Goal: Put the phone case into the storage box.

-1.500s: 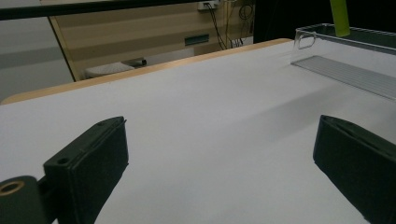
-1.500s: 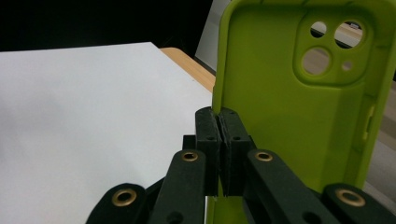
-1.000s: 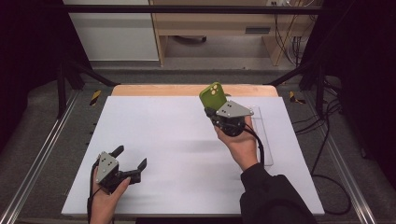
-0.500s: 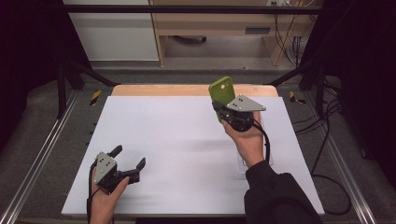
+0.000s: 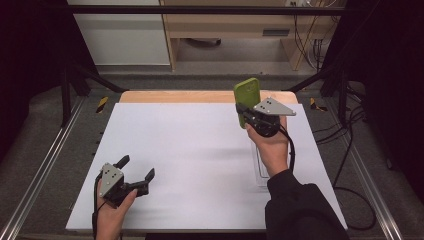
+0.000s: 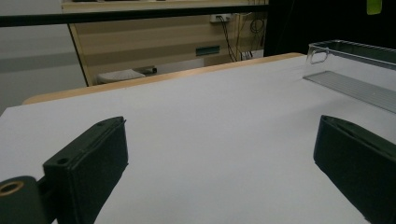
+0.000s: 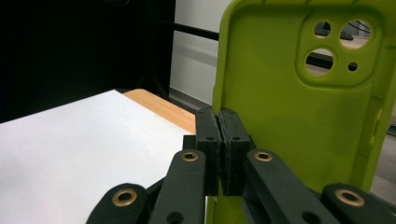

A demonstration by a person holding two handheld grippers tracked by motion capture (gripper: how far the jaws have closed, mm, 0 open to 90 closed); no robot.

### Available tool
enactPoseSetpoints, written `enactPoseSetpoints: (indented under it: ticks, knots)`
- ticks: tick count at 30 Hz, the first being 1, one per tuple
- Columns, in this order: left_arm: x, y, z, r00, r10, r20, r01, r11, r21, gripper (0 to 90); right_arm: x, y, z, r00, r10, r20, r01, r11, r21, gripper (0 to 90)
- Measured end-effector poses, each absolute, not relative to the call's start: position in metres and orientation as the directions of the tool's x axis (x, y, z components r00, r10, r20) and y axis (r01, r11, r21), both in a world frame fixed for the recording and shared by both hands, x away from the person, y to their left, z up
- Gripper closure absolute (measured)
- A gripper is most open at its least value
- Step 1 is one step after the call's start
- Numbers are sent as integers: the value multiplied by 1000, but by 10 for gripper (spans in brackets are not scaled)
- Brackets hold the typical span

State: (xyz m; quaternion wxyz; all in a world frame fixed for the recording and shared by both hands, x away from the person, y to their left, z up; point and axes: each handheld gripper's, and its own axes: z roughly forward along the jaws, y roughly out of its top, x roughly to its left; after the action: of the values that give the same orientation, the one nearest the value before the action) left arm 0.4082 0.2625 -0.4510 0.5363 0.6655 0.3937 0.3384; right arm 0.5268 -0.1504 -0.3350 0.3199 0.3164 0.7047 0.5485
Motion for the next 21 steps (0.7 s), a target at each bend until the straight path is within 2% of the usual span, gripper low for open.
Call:
enactPoseSetpoints:
  ticks: [21]
  knots:
    - [410,265,-454,450,893,0,166,-83,983,26,546,-179,-326,-490,871,-27,92,82,992,884]
